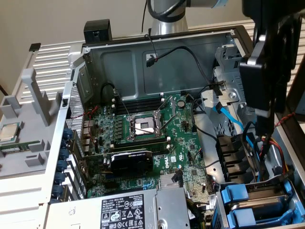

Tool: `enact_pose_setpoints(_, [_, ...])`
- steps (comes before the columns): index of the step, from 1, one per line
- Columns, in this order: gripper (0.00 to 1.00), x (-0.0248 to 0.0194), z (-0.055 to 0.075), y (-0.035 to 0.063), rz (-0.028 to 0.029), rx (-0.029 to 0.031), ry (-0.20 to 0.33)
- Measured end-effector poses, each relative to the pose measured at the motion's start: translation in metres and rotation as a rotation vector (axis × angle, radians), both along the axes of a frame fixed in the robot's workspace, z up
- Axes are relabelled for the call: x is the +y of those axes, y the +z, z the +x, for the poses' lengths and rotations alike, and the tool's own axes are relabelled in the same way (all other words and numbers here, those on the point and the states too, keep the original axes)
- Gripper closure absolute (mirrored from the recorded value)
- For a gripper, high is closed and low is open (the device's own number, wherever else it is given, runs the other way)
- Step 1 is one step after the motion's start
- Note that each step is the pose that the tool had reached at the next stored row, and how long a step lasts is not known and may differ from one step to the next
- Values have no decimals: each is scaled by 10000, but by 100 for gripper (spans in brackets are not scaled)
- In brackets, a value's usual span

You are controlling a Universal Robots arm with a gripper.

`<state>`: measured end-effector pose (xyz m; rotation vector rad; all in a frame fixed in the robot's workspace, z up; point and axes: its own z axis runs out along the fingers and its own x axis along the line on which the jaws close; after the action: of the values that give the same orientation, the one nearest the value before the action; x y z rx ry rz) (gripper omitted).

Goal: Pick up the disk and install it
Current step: 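Insert the first disk wire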

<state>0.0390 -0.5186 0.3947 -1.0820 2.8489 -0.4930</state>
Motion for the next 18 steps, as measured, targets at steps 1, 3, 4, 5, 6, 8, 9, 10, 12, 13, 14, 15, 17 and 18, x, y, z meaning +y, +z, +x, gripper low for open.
enact_pose_setpoints(1, [48,-12,-6,36,0,-1,0])
enact_pose_setpoints(3, [48,-50,-17,108,0,-5,1])
enact_pose_setpoints(4, [48,-75,-22,140,-1,-10,2])
enact_pose_setpoints(5, [48,-103,-28,164,-1,-15,1])
enact_pose_setpoints(6, [48,-131,-34,186,-1,-20,1])
enact_pose_setpoints(8, [48,-181,-48,223,0,-27,0])
enact_pose_setpoints(9, [48,-205,-53,236,0,-28,1])
enact_pose_setpoints(10, [48,-226,-59,242,2,-28,3])
enact_pose_setpoints(12, [48,-250,-64,243,26,-29,5])
enact_pose_setpoints(13, [48,-253,-65,244,28,-29,4])
enact_pose_setpoints(14, [48,-253,-65,244,29,-29,5])
enact_pose_setpoints(15, [48,-253,-65,243,29,-28,5])
enact_pose_setpoints(17, [48,-253,-65,243,29,-28,5])
enact_pose_setpoints(18, [48,-253,-65,244,29,-29,5])
